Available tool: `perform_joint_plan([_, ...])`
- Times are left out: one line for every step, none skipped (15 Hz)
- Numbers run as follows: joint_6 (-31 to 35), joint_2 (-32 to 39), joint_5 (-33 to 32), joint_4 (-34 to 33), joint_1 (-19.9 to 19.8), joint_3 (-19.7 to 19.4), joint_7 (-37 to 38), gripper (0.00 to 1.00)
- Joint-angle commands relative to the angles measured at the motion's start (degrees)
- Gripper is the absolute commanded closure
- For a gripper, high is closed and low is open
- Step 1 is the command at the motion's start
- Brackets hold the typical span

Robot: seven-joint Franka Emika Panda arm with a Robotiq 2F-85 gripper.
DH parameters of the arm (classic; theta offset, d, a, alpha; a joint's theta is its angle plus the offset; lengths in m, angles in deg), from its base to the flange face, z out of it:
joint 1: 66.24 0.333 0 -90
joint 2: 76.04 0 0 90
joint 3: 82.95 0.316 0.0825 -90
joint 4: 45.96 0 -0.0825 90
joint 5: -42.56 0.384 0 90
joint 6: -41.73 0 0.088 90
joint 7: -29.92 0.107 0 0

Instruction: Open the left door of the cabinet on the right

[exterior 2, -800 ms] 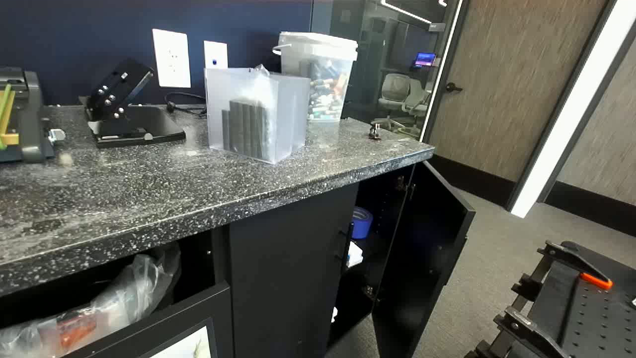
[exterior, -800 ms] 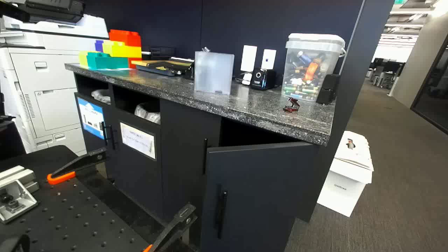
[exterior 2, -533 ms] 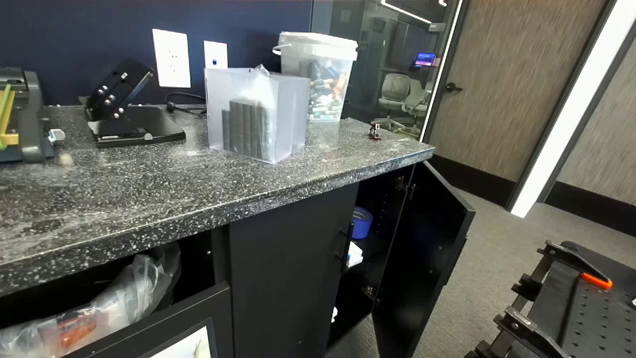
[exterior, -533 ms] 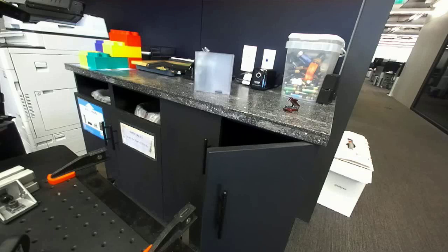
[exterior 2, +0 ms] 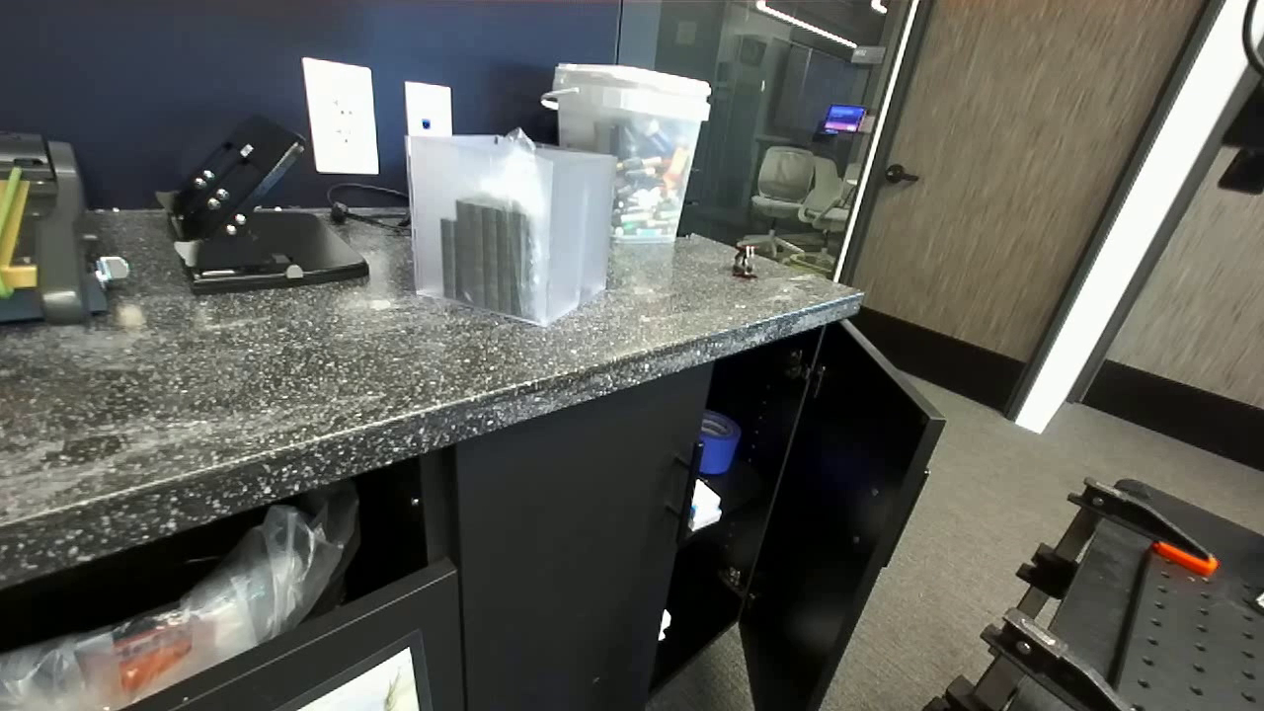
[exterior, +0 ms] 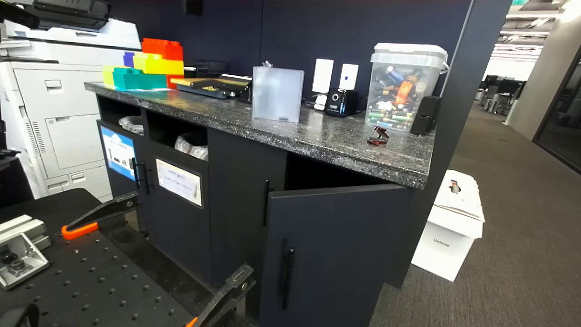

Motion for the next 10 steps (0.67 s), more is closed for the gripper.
perform_joint_plan([7.3,13.2,1.0,-3.4,2.4,8.0,8.5,0.00])
perform_joint_plan([10.5,17.0,0.7,-4.1,2.9,9.8,11.2,0.00])
perform_joint_plan([13.9,21.0,-0.1,-5.1,2.9,11.6,14.5,0.00])
perform_joint_plan([16.8,24.5,-1.0,-6.3,2.9,13.1,17.7,0.00])
perform_joint_plan([19.5,28.3,-2.3,-7.7,2.8,14.3,20.5,0.00])
perform_joint_plan([22.0,32.1,-4.1,-9.0,2.6,15.1,23.5,0.00])
perform_joint_plan([25.0,35.9,-6.1,-10.2,2.6,15.2,26.0,0.00])
perform_joint_plan([27.6,39.7,-8.5,-11.7,3.0,14.9,28.8,0.00])
perform_joint_plan([30.9,43.6,-11.5,-13.0,3.5,14.0,31.6,0.00])
perform_joint_plan([33.0,47.5,-14.8,-15.0,4.5,12.5,34.5,0.00])
